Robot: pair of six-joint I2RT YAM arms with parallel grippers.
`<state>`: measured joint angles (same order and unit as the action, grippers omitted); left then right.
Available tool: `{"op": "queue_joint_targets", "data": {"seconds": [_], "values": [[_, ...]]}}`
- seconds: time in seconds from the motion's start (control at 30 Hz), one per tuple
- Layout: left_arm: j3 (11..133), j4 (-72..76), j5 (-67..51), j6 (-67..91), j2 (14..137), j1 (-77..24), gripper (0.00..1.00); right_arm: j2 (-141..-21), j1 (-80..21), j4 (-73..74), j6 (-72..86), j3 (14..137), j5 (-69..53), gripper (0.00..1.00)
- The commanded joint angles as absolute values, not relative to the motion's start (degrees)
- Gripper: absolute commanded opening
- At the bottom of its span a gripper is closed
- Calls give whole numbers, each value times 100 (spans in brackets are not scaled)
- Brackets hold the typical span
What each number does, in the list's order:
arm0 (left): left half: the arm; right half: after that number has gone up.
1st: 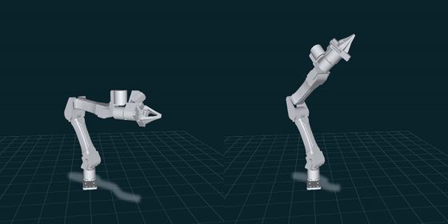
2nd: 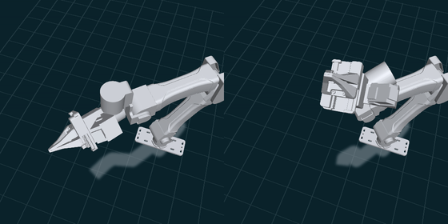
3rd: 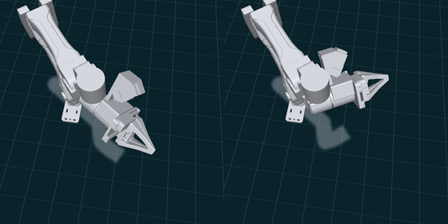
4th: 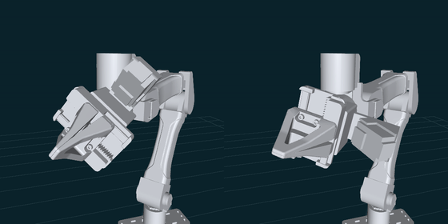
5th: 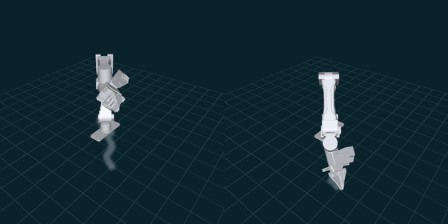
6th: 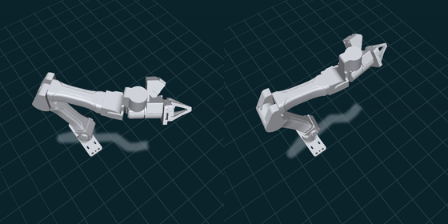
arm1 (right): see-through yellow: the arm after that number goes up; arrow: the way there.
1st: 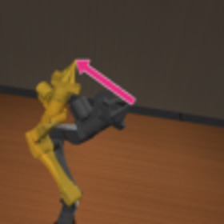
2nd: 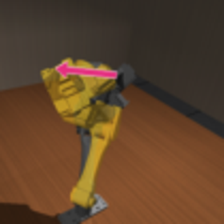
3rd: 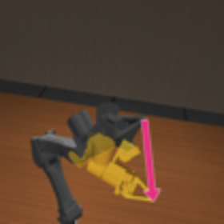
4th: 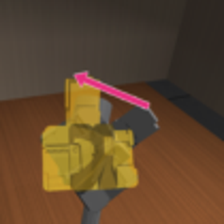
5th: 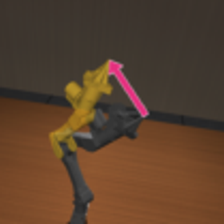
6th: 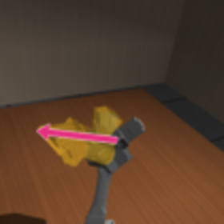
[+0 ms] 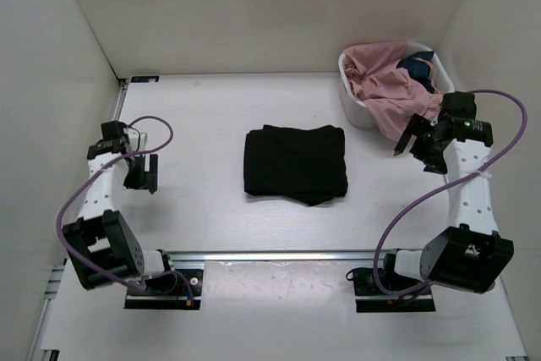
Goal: Fold and stack the trousers
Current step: Fold the trousers
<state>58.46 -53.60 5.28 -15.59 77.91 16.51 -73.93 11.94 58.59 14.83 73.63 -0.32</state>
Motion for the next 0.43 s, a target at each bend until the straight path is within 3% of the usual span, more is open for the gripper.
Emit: {"op": "queue_joint_targets", "data": {"seconds": [0.0,0.4], "values": [[5625,-5186,272,-1406,7252,1661,100,-7496,1222,5897,1547,7707,45,94],[5678,-5133,290,-1406,7022,1661,100,-7383,1222,5740,1547,7603,-132,95]]}}
